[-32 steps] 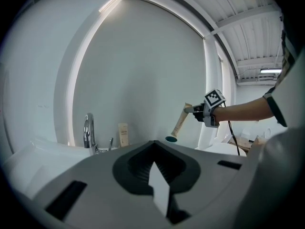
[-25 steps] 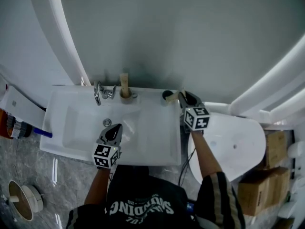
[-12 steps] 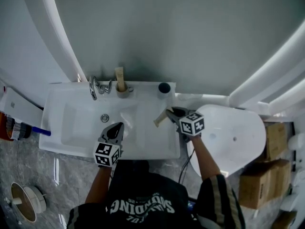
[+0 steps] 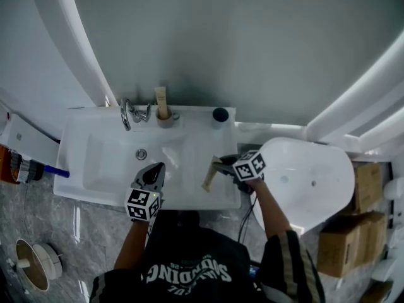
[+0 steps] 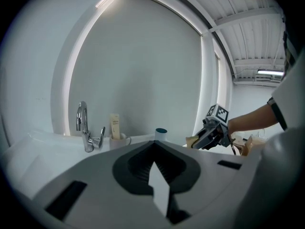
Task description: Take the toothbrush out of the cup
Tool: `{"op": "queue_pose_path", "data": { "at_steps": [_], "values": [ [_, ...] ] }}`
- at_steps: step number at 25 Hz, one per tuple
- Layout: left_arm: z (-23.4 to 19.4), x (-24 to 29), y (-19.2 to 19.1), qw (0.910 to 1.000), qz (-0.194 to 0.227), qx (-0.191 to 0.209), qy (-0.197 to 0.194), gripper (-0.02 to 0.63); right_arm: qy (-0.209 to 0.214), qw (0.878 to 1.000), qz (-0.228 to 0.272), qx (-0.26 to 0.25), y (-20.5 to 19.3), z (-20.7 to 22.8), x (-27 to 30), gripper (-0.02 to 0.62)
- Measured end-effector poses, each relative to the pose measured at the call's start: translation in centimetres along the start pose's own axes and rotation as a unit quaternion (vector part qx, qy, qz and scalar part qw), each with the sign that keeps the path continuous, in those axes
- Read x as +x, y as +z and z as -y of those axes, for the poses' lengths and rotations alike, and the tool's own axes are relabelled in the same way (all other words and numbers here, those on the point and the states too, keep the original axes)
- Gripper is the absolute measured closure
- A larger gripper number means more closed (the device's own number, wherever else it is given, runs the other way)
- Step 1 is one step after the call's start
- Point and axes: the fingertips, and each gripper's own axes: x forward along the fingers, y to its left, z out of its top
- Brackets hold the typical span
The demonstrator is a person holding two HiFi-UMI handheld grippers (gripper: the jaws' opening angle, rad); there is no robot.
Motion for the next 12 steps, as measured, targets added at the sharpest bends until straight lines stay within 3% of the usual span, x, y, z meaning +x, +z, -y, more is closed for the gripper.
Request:
{"op": "queue_pose_path", "data": {
  "at_steps": [4,12],
  "values": [
    [-0.5,-0.3,-0.2,1.0000,-0.003,-0.004,0.007,0.606,-0.022,0.999,-0.021,-0.032,-1.0,0.6,1.4,0.538],
    [-1.3,-0.7,-0.1,0.9999,-0.005,0.001,0.016,0.606,-0.072,0.997,0.018,-0.024,-0.2,3.1,3.5,0.538]
  ]
}}
